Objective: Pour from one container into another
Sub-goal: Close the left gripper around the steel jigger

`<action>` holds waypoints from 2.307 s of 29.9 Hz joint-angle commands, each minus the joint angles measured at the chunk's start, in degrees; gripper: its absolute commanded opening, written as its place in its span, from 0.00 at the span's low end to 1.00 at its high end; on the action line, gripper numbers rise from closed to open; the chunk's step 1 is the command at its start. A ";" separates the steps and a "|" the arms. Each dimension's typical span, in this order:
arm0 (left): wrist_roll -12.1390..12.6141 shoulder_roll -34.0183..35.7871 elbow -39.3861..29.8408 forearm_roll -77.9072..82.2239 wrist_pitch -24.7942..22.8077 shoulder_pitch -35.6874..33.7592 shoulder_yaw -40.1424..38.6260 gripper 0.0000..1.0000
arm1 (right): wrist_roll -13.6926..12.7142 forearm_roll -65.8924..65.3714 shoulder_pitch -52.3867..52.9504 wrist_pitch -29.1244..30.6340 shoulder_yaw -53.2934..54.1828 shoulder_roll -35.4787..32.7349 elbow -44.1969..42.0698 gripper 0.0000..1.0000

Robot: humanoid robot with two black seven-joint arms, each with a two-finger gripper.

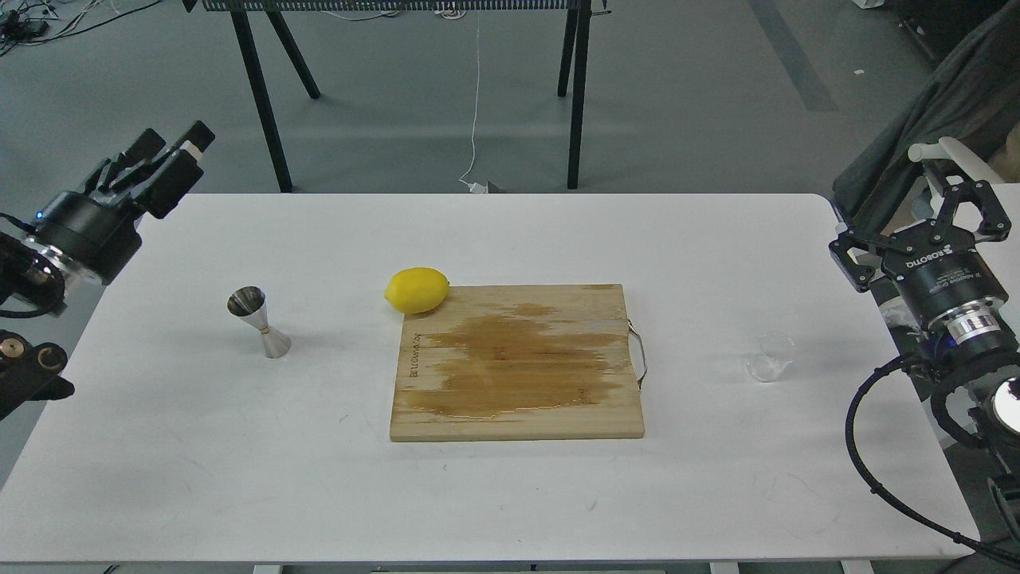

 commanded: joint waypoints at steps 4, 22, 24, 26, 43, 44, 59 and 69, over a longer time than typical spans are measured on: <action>0.00 -3.62 0.89 11.22 2.68 7.93 -5.75 0.99 | 0.00 -0.01 -0.12 0.00 -0.08 0.01 -0.45 0.99; 0.00 -7.66 9.86 18.35 2.68 16.72 -6.46 0.99 | 0.00 0.08 -0.91 0.00 0.00 0.28 -0.45 0.99; 0.00 -9.06 10.39 18.88 2.68 16.99 -6.46 0.99 | 0.00 0.08 -0.91 0.00 0.09 0.28 -0.45 0.99; 0.00 -10.47 11.27 19.67 2.68 17.07 -6.46 0.99 | 0.00 0.08 -0.91 0.00 0.09 0.28 -0.45 0.99; 0.00 -18.91 24.10 20.12 2.68 10.93 -1.63 0.98 | 0.00 0.08 -1.26 0.00 0.44 -0.16 -0.36 0.99; 0.00 -19.26 24.28 20.03 2.68 10.49 -1.37 0.98 | 0.00 0.08 -1.26 0.00 0.44 -0.16 -0.36 0.99; 0.00 -24.53 33.32 19.76 2.68 3.11 2.50 0.98 | 0.00 0.16 -1.35 0.00 0.71 -0.16 -0.36 0.99; 0.00 -29.10 40.97 19.76 2.68 -1.11 3.21 0.97 | 0.09 0.16 -1.61 0.00 0.88 -0.25 -0.36 0.99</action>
